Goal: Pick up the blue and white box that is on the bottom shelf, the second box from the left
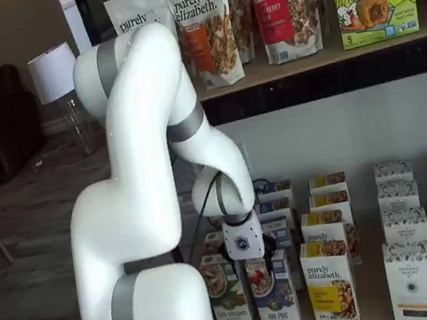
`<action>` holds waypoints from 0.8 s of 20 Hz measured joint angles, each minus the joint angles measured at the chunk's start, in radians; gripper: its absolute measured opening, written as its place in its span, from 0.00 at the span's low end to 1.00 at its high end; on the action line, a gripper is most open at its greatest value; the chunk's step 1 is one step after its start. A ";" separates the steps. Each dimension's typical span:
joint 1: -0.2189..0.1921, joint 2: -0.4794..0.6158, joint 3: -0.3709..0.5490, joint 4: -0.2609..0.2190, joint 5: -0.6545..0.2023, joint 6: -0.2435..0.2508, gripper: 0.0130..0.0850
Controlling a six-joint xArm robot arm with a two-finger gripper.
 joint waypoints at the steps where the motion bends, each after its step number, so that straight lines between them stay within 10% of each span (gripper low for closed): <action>1: 0.000 0.005 -0.006 -0.003 0.002 0.002 1.00; 16: -0.003 0.081 -0.088 0.012 0.014 -0.014 1.00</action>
